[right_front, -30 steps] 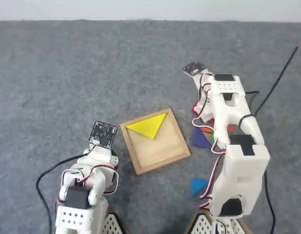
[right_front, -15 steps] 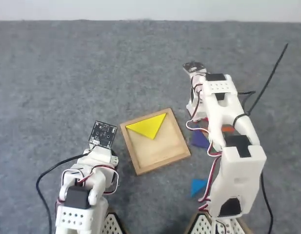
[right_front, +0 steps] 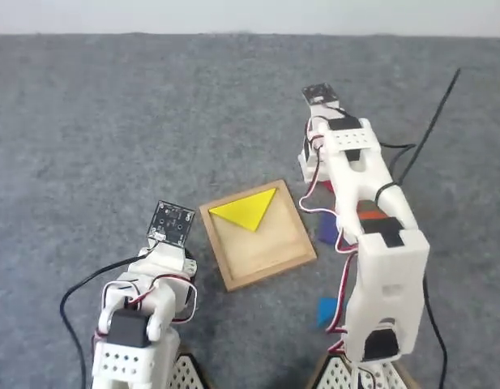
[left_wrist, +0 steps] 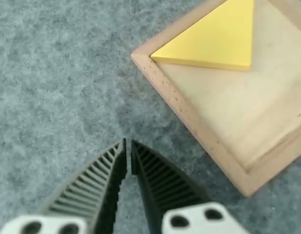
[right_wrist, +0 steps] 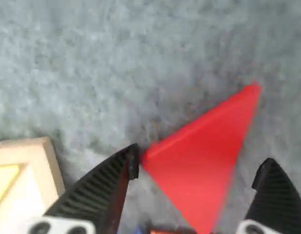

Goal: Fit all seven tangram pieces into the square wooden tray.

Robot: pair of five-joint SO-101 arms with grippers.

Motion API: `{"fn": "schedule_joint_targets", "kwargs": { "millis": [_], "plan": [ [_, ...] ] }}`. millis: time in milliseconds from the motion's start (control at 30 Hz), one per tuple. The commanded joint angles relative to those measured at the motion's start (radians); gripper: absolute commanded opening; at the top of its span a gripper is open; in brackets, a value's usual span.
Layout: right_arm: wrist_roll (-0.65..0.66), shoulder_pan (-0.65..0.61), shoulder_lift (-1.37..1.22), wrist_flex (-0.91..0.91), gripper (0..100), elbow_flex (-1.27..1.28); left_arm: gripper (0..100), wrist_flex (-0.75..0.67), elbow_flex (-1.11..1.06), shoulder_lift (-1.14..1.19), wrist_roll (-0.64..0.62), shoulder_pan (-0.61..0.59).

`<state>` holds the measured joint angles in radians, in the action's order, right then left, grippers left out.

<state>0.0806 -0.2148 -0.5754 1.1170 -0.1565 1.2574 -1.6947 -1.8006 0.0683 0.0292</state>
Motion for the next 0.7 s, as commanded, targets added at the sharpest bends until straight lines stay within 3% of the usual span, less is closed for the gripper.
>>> {"fn": "schedule_joint_targets", "kwargs": {
  "millis": [0, 500, 667],
  "plan": [
    [-0.018, -0.015, -0.03, 0.028, 37.2, -0.098, 2, 0.005, 0.01, -0.018, 0.002, -0.006],
    [-0.017, -0.016, -0.113, 0.134, 36.6, -0.173, 2, 0.005, 0.01, -0.018, 0.002, -0.006],
    [-0.018, -0.01, -0.113, 0.136, 26.7, -0.172, 2, 0.005, 0.01, -0.018, 0.002, -0.006]
  ]
}}
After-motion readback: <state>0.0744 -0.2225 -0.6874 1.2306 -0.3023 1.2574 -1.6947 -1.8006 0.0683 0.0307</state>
